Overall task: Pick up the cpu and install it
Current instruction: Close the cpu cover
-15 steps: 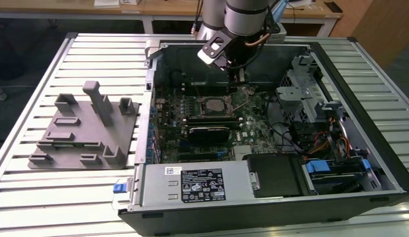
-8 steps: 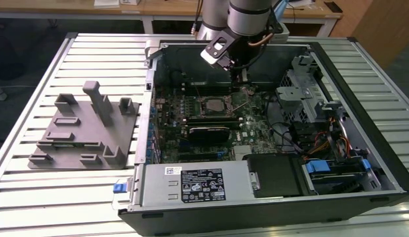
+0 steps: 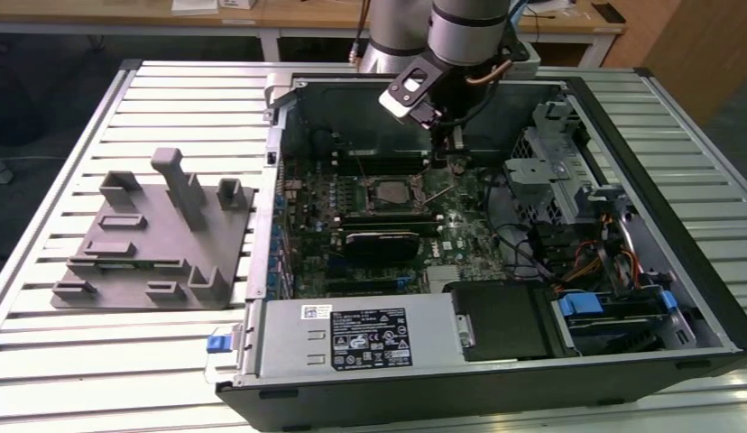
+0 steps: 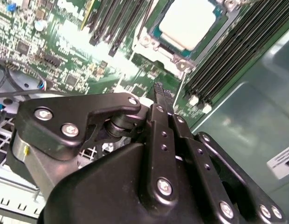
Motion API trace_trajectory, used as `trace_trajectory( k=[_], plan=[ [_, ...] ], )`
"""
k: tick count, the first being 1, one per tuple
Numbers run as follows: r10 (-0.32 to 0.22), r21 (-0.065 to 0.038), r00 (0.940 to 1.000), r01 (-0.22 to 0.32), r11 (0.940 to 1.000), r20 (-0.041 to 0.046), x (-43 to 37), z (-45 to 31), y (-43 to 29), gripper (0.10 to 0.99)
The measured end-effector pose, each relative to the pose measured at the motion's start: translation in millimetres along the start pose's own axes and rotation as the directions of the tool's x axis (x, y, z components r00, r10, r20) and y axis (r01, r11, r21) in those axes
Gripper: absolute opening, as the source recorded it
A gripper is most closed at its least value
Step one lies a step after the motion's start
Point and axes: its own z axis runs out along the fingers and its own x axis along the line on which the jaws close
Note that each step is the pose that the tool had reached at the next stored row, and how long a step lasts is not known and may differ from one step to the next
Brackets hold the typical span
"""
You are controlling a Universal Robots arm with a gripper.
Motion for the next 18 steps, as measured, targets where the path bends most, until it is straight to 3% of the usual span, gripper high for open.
trace_trajectory(
  k=[13,18],
  plan=[
    [0.000,0.000,1.0000,0.000,1.0000,0.0001,-1.3,1.1,33.5,0.106],
    [0.000,0.000,1.0000,0.000,1.0000,0.0001,-1.6,2.3,39.7,0.106]
  ],
)
